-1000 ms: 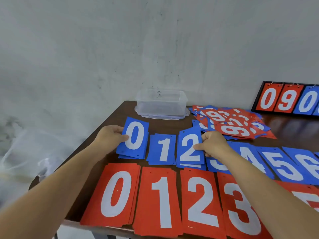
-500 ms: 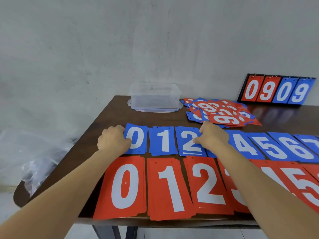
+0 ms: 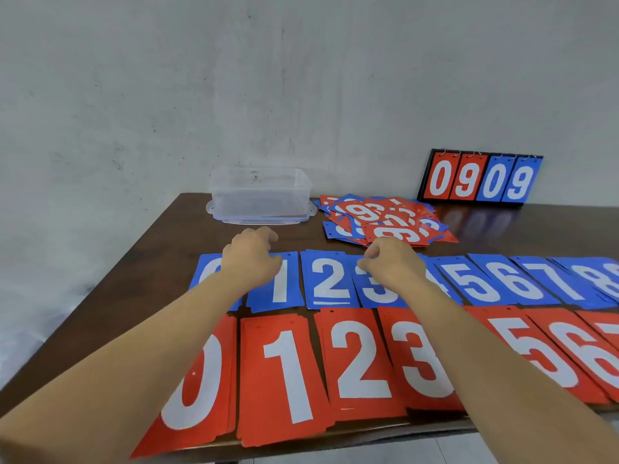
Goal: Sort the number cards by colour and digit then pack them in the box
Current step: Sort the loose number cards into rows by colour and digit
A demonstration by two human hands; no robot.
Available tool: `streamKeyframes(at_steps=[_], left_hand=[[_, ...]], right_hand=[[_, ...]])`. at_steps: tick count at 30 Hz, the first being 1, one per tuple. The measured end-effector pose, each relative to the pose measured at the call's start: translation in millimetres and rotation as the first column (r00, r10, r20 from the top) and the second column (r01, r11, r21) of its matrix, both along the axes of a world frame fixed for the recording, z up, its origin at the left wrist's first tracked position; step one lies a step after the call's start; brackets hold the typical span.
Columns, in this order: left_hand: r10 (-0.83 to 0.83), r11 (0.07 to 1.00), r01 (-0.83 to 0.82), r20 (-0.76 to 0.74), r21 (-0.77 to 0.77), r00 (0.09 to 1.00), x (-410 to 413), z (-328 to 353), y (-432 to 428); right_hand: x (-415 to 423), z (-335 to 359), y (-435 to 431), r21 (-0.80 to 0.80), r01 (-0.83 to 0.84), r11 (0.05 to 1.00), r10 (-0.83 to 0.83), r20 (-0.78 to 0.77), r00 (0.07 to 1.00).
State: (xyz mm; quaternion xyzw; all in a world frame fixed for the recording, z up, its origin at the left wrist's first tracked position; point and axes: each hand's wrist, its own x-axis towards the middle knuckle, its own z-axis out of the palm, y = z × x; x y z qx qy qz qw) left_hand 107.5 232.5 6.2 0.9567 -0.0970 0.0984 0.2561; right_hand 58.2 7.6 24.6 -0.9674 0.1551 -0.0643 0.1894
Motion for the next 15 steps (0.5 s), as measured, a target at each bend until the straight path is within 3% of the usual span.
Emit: streamKeyframes(at_steps=[7,15], left_hand=[[-0.045,0.999,0.045,-0.013,-0.002,0.999,16,6,-60],[0.018,1.000,-0.017,-0.071,0.016,0.997,44,4,-121]], right_hand=[[7,-3,-72,-0.007,0.085,0.996,-0.086,-0.026,0.996],[41,-9,-166,-0.015,0.112,0.994,-0.113,-0.058,0.992]])
